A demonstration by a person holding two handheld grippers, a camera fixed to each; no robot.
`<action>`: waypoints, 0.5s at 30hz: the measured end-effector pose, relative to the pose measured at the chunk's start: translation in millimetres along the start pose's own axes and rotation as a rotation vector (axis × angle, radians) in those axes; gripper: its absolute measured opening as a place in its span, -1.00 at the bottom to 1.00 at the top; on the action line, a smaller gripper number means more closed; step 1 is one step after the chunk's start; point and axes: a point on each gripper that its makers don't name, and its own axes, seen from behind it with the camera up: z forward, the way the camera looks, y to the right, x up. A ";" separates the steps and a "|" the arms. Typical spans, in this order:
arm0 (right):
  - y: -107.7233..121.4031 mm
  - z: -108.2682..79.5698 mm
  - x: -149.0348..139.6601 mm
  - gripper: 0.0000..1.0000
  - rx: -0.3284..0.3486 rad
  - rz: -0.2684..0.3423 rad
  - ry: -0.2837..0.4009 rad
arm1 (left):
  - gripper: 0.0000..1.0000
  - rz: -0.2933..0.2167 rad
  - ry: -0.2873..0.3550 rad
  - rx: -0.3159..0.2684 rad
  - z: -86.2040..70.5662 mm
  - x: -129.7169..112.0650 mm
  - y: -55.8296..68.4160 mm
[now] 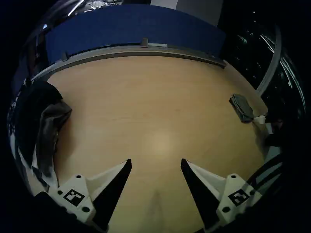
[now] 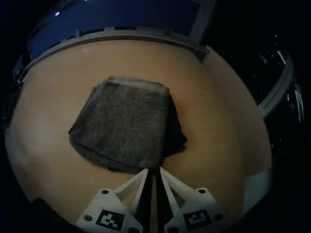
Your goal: Fold towel
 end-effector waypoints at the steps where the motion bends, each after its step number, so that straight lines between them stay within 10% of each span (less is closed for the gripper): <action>1: -0.1 0.8 -0.5 -0.32 -0.001 0.003 -0.001 | 0.88 0.000 0.000 0.000 0.0 0.0 -0.2; 15: 6.0 5.3 -4.1 0.03 -0.039 0.020 -0.007 | 0.88 0.002 -0.002 0.005 -0.6 0.2 -1.7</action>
